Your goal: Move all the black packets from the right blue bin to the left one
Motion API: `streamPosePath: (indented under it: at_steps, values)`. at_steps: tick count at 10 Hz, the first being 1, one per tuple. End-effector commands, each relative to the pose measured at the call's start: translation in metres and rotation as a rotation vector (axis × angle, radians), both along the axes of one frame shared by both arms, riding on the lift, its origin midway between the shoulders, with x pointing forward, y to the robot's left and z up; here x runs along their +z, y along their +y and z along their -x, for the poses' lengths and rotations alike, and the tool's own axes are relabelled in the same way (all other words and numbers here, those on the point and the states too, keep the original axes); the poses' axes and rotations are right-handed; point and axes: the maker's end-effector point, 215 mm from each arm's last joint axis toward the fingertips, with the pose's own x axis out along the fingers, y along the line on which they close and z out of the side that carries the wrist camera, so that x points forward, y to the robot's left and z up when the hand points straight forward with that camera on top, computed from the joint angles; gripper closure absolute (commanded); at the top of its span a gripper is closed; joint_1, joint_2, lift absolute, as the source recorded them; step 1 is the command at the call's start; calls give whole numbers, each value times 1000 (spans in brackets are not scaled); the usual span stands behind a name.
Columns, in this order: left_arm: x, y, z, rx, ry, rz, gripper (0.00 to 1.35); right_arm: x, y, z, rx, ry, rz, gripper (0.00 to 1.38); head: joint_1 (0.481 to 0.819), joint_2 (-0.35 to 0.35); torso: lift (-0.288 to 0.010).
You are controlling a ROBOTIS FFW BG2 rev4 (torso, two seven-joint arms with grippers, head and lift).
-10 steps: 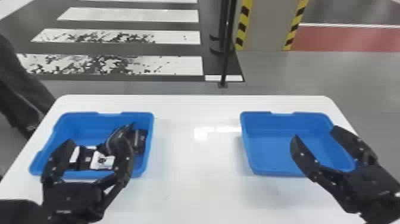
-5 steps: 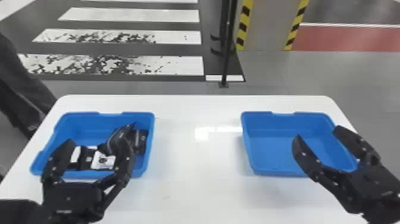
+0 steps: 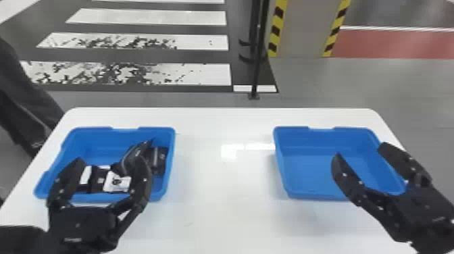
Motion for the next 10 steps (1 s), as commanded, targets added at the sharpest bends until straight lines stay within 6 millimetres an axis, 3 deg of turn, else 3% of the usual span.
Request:
streamPosePath:
  at_steps: [1, 10]
  values:
    - [1, 0, 0, 2, -2, 1, -2, -1, 0, 0, 0, 1, -2, 154, 695, -31, -140]
    - [-1, 3, 0, 6, -5, 7, -2, 2, -1, -1, -6, -6, 10, 153, 695, -29, -140]
